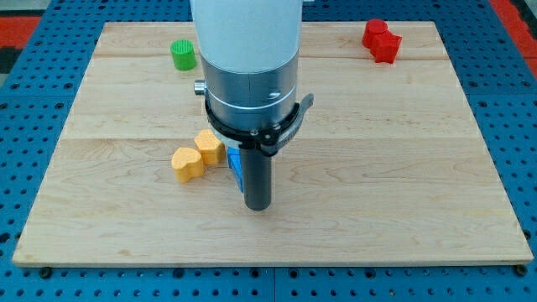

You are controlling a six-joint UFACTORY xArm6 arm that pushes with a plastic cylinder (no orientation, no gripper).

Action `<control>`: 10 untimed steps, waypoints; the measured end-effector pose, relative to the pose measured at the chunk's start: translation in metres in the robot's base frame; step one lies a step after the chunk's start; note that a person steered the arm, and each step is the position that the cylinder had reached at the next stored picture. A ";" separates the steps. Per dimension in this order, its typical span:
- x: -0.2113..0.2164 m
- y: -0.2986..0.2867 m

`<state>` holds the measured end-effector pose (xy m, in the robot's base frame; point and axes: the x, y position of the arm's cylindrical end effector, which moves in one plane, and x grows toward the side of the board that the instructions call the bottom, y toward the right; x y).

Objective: Slide the yellow heart along with yellow hexagon up a bit

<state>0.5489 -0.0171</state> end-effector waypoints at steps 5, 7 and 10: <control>0.069 0.069; 0.070 0.123; 0.070 0.106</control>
<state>0.6187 0.0887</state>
